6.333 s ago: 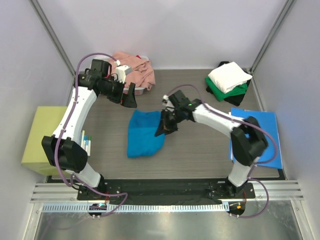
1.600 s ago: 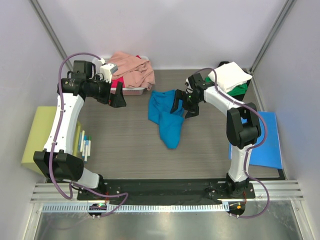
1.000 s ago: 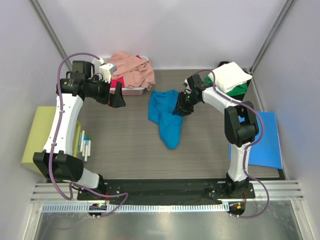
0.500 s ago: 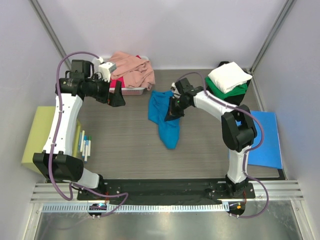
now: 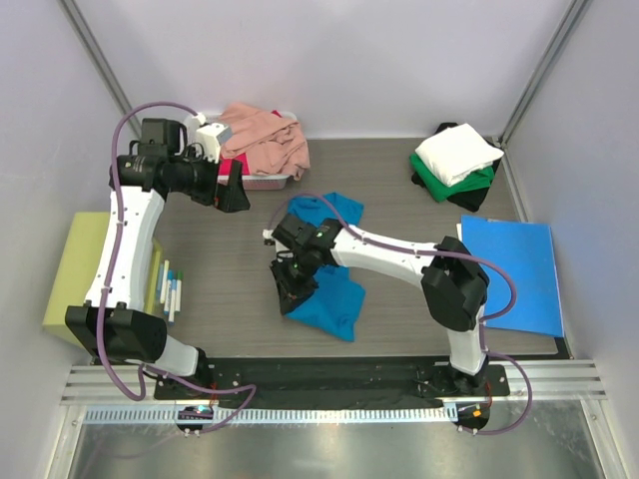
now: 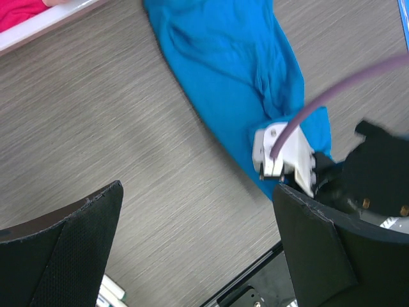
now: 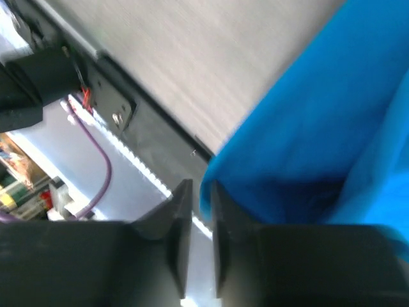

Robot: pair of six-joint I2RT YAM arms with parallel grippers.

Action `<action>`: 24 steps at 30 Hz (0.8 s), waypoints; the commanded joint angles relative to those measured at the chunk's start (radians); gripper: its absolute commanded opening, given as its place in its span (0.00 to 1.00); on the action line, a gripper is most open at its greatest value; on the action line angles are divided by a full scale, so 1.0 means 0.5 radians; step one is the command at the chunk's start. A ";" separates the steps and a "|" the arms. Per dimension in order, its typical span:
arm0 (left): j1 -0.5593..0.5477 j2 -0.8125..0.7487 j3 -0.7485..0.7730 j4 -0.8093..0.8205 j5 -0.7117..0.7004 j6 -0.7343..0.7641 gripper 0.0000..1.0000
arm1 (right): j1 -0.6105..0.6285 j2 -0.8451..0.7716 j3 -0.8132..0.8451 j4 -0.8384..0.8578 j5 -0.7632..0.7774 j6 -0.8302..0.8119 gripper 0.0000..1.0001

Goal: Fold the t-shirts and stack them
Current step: Fold the tshirt

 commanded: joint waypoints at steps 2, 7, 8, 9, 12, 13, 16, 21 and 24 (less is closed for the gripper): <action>0.016 -0.074 0.123 -0.011 0.010 -0.005 1.00 | 0.064 -0.055 -0.006 -0.162 -0.022 -0.020 0.49; 0.019 -0.081 0.126 -0.021 0.004 0.001 1.00 | 0.048 -0.076 0.012 -0.291 0.020 -0.075 0.87; 0.019 -0.084 0.123 -0.024 0.001 0.007 1.00 | 0.030 -0.089 0.067 -0.322 0.057 -0.087 0.90; 0.019 -0.087 0.117 -0.021 0.004 0.001 1.00 | 0.002 -0.110 0.089 -0.352 0.106 -0.112 0.90; 0.019 -0.084 0.098 -0.014 0.031 -0.008 1.00 | -0.212 -0.141 0.147 -0.338 0.125 -0.112 0.90; 0.019 -0.084 0.092 0.004 0.034 -0.020 1.00 | -0.267 -0.138 0.156 -0.316 0.119 -0.106 0.89; 0.019 -0.075 0.070 0.016 0.056 -0.048 1.00 | -0.464 -0.104 0.166 -0.212 0.103 -0.094 0.87; 0.016 -0.056 0.046 0.022 0.074 -0.060 1.00 | -0.636 0.077 0.166 -0.058 0.070 -0.069 0.82; 0.019 -0.059 0.049 0.013 0.056 -0.042 1.00 | -0.657 0.193 0.178 -0.009 0.024 -0.057 0.79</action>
